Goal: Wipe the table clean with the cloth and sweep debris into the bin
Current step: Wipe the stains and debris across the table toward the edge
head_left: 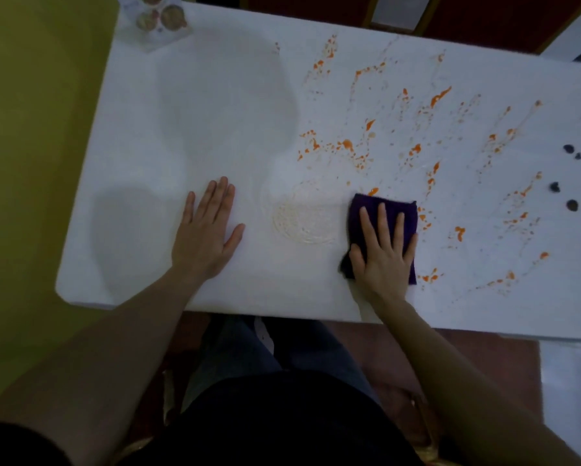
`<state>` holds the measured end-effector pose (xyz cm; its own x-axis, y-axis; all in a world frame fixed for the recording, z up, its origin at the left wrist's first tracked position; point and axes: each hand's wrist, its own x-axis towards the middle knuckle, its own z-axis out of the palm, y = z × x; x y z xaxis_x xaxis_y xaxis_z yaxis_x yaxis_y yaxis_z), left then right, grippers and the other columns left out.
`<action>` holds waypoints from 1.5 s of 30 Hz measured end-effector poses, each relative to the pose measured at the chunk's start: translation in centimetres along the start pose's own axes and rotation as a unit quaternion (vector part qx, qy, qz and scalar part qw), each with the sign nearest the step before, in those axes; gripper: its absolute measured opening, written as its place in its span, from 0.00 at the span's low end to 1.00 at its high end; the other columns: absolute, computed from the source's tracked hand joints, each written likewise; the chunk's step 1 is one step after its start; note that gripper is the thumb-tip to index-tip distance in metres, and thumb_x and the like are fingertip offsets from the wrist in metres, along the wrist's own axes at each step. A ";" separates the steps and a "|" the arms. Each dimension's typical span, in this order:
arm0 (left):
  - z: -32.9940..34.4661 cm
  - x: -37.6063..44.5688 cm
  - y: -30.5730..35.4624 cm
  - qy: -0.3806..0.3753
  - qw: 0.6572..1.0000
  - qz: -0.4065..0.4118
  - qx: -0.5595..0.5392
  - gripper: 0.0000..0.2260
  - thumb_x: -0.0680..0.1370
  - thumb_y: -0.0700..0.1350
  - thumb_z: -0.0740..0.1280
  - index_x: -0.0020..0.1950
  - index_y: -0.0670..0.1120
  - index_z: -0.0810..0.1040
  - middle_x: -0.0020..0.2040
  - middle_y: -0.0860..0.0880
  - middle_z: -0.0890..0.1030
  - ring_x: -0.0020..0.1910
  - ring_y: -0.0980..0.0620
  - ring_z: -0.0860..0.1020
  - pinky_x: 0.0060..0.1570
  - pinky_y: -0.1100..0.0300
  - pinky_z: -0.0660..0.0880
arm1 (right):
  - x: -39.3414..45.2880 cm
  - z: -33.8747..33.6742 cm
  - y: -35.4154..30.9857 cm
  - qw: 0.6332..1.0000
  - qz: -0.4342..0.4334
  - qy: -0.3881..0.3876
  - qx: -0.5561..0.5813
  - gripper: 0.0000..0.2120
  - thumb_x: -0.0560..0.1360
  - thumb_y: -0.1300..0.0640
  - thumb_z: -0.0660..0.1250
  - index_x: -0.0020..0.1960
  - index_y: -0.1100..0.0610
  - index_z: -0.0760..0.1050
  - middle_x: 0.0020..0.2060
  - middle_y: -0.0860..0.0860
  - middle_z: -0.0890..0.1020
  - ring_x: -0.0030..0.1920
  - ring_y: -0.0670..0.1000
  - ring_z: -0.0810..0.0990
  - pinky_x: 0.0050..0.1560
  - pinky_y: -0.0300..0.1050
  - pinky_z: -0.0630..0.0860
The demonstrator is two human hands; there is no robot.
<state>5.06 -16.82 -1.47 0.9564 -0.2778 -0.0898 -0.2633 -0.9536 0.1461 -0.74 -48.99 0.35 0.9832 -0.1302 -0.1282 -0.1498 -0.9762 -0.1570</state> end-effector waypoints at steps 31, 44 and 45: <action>0.0 -0.3 0.1 0.007 0.999 -0.043 0.015 0.31 0.82 0.60 0.46 0.82 0.47 0.47 0.82 0.47 0.47 0.81 0.47 0.45 0.78 0.43 0.46 | 5.2 1.1 -12.2 0.970 -0.238 -0.040 0.002 0.30 0.80 0.42 0.53 0.80 0.46 0.53 0.80 0.51 0.54 0.79 0.61 0.47 0.76 0.65 0.45; -0.1 0.0 0.0 0.009 0.999 -0.042 0.017 0.30 0.82 0.59 0.46 0.82 0.46 0.50 0.82 0.46 0.49 0.81 0.46 0.48 0.78 0.41 0.47 | 6.7 -1.4 0.6 0.995 -0.101 -0.025 -0.002 0.31 0.77 0.42 0.52 0.79 0.45 0.55 0.79 0.51 0.55 0.79 0.59 0.50 0.76 0.62 0.50; -0.1 0.0 0.0 0.008 0.999 -0.042 0.017 0.30 0.82 0.59 0.46 0.82 0.46 0.50 0.82 0.46 0.49 0.81 0.46 0.48 0.78 0.41 0.47 | 8.2 -1.4 -0.5 0.997 -0.077 -0.019 0.003 0.31 0.77 0.41 0.52 0.80 0.45 0.54 0.80 0.51 0.54 0.79 0.60 0.49 0.76 0.62 0.49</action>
<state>5.05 -16.80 -1.37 0.9773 -0.1941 -0.0853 -0.1849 -0.9771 0.1049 7.50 -49.81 0.71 0.9899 0.0286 -0.1392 0.0027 -0.9832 -0.1827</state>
